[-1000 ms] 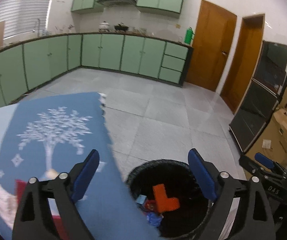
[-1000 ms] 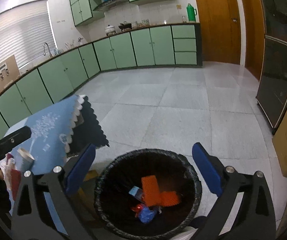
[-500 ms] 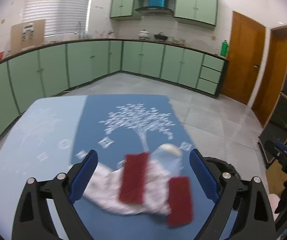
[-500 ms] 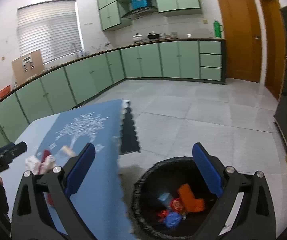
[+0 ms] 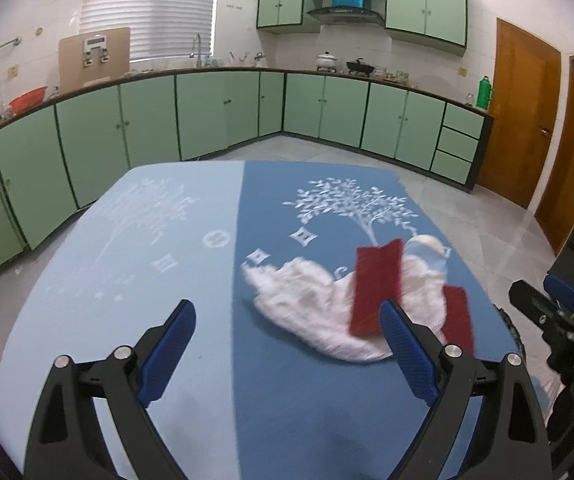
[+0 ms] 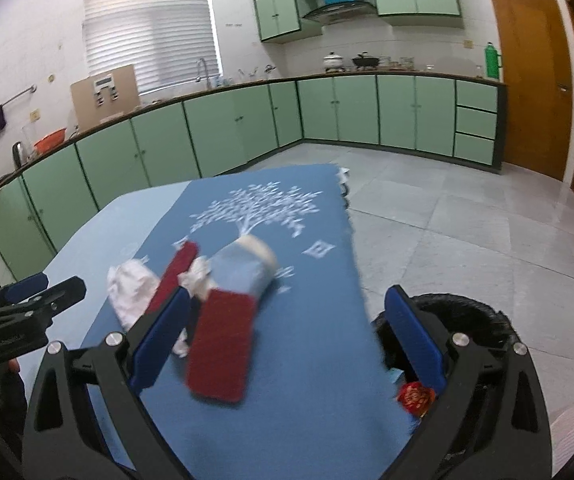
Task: Collect trash
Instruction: 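Move both tools back over the tissue and red pads on the table, then grasp a red scouring pad with the right gripper while the left gripper approaches the tissue, then grasp the other red pad with the left gripper and lift it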
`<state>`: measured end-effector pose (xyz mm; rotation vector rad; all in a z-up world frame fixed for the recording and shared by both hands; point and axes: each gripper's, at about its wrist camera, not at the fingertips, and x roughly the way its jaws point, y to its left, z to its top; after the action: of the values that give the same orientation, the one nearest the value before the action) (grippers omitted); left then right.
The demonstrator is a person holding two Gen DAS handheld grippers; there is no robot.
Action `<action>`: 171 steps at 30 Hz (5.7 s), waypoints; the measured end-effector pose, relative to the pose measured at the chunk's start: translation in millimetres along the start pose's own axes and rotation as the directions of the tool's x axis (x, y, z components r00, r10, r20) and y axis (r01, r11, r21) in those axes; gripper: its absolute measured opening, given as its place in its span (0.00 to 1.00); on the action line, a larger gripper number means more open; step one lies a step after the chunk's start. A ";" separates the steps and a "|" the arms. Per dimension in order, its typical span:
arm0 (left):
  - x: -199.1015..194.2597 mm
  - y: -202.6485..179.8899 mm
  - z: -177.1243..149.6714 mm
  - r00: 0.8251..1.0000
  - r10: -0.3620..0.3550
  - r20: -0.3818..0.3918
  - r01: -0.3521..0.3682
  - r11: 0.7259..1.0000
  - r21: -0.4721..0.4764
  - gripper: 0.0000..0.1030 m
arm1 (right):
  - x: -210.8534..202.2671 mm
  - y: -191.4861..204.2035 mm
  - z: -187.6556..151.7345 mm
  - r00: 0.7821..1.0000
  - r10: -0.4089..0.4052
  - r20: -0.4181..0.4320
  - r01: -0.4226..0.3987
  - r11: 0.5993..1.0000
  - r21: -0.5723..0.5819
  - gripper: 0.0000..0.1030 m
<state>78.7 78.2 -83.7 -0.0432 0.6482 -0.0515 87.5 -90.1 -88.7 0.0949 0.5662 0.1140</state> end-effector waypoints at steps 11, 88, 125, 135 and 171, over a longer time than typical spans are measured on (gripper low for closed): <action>1.4 20.6 -21.0 0.999 0.015 -0.041 -0.016 1.000 -0.020 0.88 | 25.8 33.5 -23.7 0.998 -0.006 -0.065 0.004 1.000 -0.027 0.80; 40.6 -37.9 16.1 0.976 -0.208 -0.061 0.207 0.978 -0.023 0.21 | 25.7 -15.1 12.1 0.998 -0.013 -0.065 0.009 0.998 -0.059 0.40; 44.4 -26.9 19.3 0.973 -0.212 -0.091 0.206 0.976 -0.074 0.40 | 21.2 -17.8 13.8 0.998 -0.010 -0.060 0.007 0.998 -0.057 0.40; 12.6 -29.8 30.2 0.977 -0.215 -0.008 0.214 0.975 -0.065 0.40 | 5.0 -13.6 19.8 1.000 0.001 -0.022 -0.003 0.998 -0.064 0.40; 36.9 39.6 19.5 0.996 0.059 -0.070 -0.069 0.987 -0.144 0.40 | 9.8 3.4 21.6 0.999 0.032 -0.043 -0.037 0.993 -0.112 0.40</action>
<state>121.2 115.9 -92.6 -0.1627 0.7180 0.0574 107.0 -86.7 -75.3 -0.0078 0.5981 0.1817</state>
